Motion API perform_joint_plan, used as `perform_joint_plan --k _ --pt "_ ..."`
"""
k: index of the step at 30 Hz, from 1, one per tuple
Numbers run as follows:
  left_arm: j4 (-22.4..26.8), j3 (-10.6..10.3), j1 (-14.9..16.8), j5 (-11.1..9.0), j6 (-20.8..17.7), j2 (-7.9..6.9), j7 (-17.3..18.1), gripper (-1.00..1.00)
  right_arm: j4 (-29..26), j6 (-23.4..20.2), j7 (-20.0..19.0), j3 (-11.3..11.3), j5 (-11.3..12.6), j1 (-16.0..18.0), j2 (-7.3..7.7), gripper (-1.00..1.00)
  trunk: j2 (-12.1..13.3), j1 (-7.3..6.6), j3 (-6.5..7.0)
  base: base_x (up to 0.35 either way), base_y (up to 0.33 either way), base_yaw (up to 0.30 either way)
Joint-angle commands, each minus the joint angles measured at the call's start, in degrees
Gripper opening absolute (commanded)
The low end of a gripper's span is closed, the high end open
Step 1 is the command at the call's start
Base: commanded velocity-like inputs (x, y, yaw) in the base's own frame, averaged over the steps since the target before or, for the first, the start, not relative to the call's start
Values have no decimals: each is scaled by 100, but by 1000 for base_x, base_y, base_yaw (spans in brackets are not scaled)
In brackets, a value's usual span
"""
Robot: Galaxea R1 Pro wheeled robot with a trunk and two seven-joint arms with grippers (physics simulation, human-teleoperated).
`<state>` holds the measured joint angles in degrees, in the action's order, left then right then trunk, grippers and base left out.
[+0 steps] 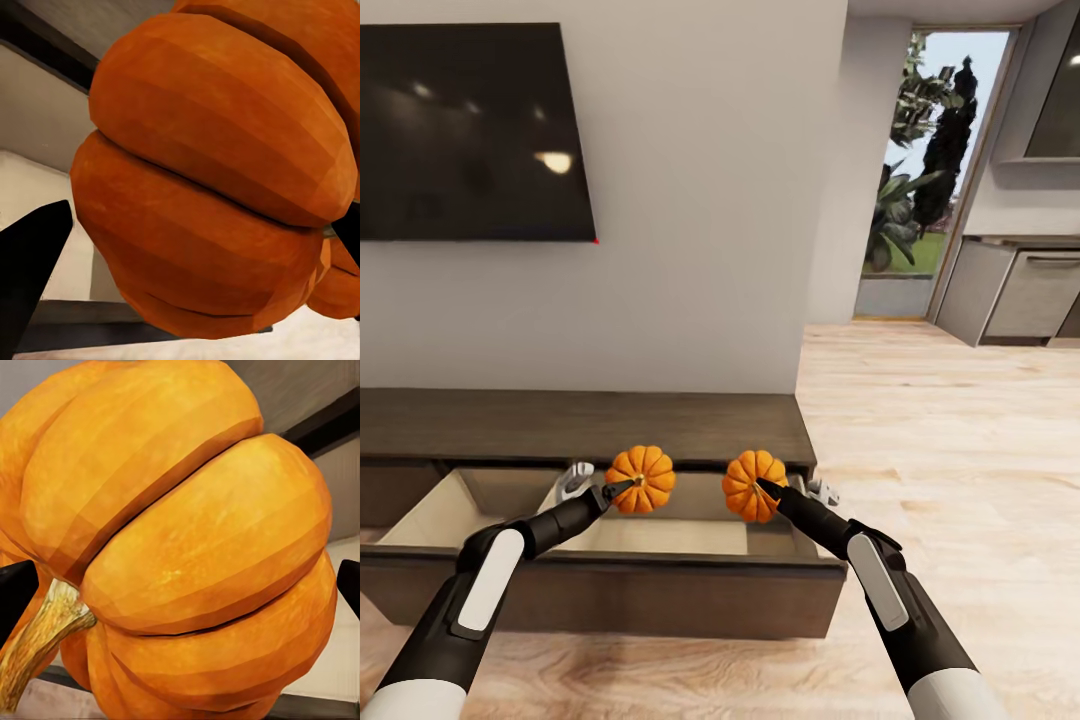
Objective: Place each of the two pumpkins and all three candles from the living room inside a cabinet in the living room (use any cabinet), then make sure every cabinet is closed, and position the cauldron so it is next to a table in the living room.
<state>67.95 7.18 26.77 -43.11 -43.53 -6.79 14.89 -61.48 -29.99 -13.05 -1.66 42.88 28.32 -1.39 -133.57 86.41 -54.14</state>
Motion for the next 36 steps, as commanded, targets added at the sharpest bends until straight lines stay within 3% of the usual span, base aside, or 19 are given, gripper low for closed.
perform_joint_plan --k 1,6,15,25,27,31,36 --pt "2 12 4 -14 -25 2 18 -100 -4 -21 -10 8 37 2 -2 -100 -44 21 -23 0 0 0" --pt "-1 5 4 -24 280 2 6 -100 -4 3 -12 6 24 1 -6 -100 -245 131 -113 0 0 0" --pt "-1 -11 4 -17 353 -4 1 -100 -4 10 -13 4 18 0 -2 -100 -605 329 -275 0 0 0" --pt "7 -47 4 -8 353 -7 2 -100 0 1 2 8 34 2 -2 -100 -605 329 -275 3 -1 0" --pt "7 -52 4 -8 353 -7 -106 -100 -3 -4 102 5 35 2 -5 -100 -605 329 -275 130 -92 0" --pt "53 -43 4 -39 350 -7 -662 -100 -4 2 532 -2 50 9 -28 -100 -605 329 -275 79 -61 0" --pt "84 -37 4 -70 345 -7 -910 -100 2 9 695 -114 45 23 -122 -100 -605 329 -275 11 -8 0"
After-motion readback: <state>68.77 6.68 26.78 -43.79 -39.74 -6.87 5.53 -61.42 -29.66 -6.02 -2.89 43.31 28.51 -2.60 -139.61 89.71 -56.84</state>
